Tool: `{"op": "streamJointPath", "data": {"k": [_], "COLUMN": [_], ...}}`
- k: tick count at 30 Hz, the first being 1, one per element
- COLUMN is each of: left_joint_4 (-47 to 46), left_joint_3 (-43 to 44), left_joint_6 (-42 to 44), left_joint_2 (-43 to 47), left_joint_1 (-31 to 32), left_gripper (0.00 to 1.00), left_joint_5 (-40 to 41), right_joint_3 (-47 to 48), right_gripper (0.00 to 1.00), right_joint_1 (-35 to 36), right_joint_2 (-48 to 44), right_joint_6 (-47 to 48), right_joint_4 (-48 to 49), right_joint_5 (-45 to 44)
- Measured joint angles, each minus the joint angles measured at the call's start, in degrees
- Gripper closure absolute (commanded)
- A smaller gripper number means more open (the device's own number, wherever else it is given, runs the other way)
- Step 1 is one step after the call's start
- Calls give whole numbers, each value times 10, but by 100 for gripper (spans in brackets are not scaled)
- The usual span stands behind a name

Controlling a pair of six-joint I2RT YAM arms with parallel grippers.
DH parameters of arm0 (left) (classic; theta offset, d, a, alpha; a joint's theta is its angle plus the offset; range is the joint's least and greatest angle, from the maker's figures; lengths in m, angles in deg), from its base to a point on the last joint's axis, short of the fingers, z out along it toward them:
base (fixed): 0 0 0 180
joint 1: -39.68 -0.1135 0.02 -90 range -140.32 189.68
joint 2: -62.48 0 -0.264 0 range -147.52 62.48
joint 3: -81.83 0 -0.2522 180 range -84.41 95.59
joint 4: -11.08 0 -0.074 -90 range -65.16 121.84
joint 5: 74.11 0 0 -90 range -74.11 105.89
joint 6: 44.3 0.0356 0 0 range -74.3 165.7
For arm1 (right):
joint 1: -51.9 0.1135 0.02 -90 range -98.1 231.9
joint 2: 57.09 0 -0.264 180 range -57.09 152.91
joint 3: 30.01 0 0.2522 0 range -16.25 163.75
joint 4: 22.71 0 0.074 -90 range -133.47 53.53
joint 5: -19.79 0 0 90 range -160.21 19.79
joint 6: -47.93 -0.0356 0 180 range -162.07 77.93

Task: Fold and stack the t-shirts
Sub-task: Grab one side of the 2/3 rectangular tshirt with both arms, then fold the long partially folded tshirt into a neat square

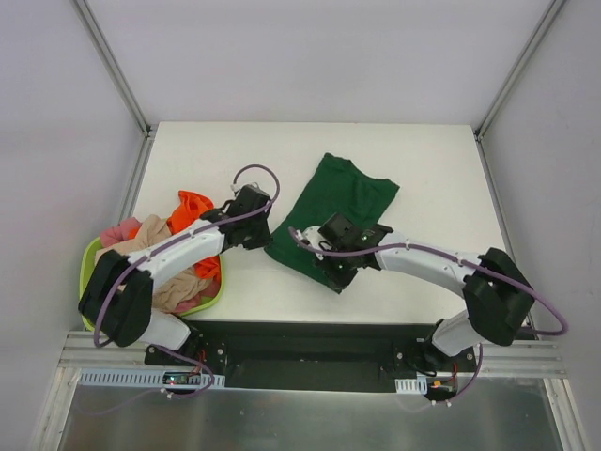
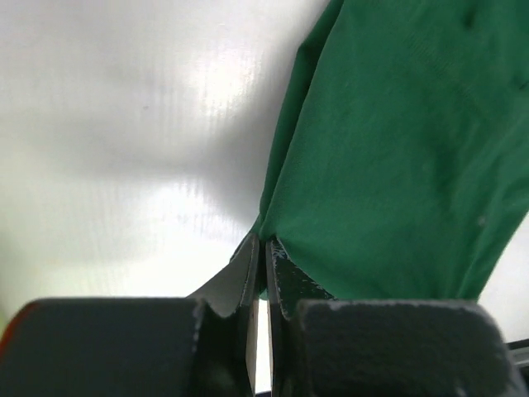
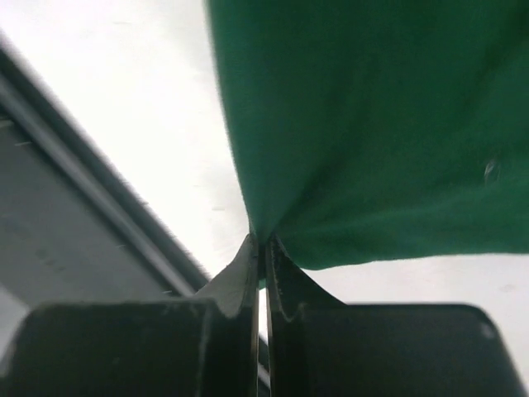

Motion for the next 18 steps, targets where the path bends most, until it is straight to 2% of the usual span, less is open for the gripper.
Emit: {"op": "streamJointPath", "data": {"k": [7,12,18], "left_joint_4": [74,132,164], "left_joint_3": [-36,-40,-41], "left_joint_6": [-19,-32,-28], "left_joint_2": [173,275,371], "left_joint_1": [0,0,0], "left_gripper": [100,100,100], "left_joint_5": [72,109,135], "right_joint_3": [12,12,12], "right_gripper": [100,100,100], "right_joint_1": [80,99,108], "right_joint_2": [-42,-65,-90], "right_joint_6": [-64,-136,-193], "right_joint_4": [34,109,172], "right_joint_5": [136,248,305]}}
